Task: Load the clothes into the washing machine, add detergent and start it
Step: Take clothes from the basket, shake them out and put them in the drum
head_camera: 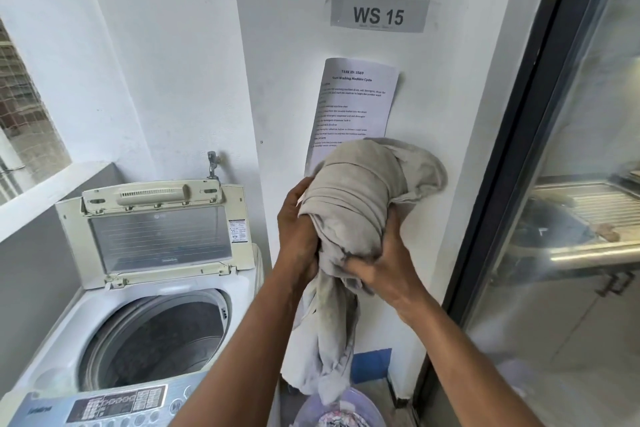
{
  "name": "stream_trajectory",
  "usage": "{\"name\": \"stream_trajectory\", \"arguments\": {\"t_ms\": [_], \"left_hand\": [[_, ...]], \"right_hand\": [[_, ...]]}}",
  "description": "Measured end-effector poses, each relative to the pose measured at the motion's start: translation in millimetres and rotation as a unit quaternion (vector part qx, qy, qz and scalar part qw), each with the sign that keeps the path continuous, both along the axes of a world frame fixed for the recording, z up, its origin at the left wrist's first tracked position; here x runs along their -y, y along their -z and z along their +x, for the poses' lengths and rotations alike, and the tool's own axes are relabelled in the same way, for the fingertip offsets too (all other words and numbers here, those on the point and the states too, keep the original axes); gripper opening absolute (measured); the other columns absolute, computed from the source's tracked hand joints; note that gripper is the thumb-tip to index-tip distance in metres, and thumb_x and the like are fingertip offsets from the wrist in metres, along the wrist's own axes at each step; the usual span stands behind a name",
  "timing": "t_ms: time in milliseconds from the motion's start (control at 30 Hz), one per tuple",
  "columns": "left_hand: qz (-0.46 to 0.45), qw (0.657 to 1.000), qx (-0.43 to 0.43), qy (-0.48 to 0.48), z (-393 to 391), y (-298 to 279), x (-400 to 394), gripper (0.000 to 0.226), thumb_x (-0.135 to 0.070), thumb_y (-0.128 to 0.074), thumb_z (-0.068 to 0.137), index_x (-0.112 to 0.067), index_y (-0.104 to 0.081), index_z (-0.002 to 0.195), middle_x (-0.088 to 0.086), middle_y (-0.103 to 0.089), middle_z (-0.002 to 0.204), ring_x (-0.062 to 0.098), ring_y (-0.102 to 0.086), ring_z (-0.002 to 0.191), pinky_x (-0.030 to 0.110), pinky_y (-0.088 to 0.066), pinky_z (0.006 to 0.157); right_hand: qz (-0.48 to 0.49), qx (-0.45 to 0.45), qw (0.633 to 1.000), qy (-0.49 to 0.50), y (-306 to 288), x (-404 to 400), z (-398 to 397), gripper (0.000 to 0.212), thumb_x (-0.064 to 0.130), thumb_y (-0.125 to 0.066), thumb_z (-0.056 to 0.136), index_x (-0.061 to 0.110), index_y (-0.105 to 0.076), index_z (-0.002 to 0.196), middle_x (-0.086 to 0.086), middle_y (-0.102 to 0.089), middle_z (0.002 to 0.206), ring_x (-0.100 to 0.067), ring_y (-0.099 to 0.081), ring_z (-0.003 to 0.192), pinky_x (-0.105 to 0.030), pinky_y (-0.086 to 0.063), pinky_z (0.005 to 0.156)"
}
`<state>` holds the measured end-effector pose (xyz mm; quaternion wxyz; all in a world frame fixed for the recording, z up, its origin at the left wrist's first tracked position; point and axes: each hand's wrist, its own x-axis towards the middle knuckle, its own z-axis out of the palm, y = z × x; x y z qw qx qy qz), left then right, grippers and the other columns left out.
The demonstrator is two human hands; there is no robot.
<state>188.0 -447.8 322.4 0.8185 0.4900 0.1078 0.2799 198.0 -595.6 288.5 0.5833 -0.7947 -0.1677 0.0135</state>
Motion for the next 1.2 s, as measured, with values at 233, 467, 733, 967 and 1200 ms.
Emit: {"name": "stream_trajectory", "arguments": {"t_ms": [233,467,733,967,1200], "left_hand": [[0.087,0.991,0.025,0.096,-7,1,3,0.056,0.015,-0.039,0.096,-0.013,-0.067,0.136,0.002,-0.075,0.128,0.022,-0.068,0.125,0.035,-0.055,0.103],[0.061,0.979,0.066,0.182,-16,14,-3,0.061,0.006,-0.056,0.074,-0.012,-0.064,0.133,0.009,-0.075,0.123,0.023,-0.069,0.117,0.034,-0.058,0.096],[0.097,0.989,-0.065,0.085,-21,67,-9,0.066,-0.031,-0.088,0.069,-0.024,-0.067,0.131,0.002,-0.071,0.132,0.017,-0.068,0.123,0.034,-0.055,0.105],[0.079,0.986,-0.08,0.121,-31,80,8,0.055,-0.055,-0.077,0.085,-0.024,-0.067,0.13,0.001,-0.077,0.123,0.02,-0.073,0.115,0.035,-0.057,0.095],[-0.051,0.991,-0.037,0.121,-16,61,7,0.087,-0.051,-0.089,0.061,-0.009,-0.066,0.134,0.012,-0.074,0.127,0.023,-0.071,0.118,0.037,-0.057,0.101]], "right_hand": [[-0.007,0.073,0.988,0.139,0,-15,-6,0.127,0.06,-0.09,0.045,0.031,-0.027,0.151,0.003,-0.06,0.14,-0.027,-0.06,0.125,-0.045,-0.054,0.1],[0.131,0.055,0.965,0.22,-3,-12,10,0.055,0.014,-0.083,0.076,0.024,-0.065,0.127,0.016,-0.071,0.102,-0.019,-0.07,0.105,-0.035,-0.058,0.089],[0.355,-0.078,0.906,0.217,-28,-18,21,0.043,0.027,-0.092,0.064,0.023,-0.075,0.103,0.002,-0.079,0.099,-0.02,-0.076,0.097,-0.052,-0.065,0.072],[0.526,-0.245,0.796,0.173,-43,-19,15,0.036,0.011,-0.082,0.08,0.016,-0.07,0.114,-0.007,-0.077,0.11,-0.026,-0.074,0.099,-0.041,-0.064,0.064],[0.556,-0.359,0.747,0.067,-19,-19,-5,0.031,0.033,-0.07,0.093,0.014,-0.071,0.118,-0.005,-0.08,0.098,-0.018,-0.076,0.082,-0.028,-0.062,0.056]]}}
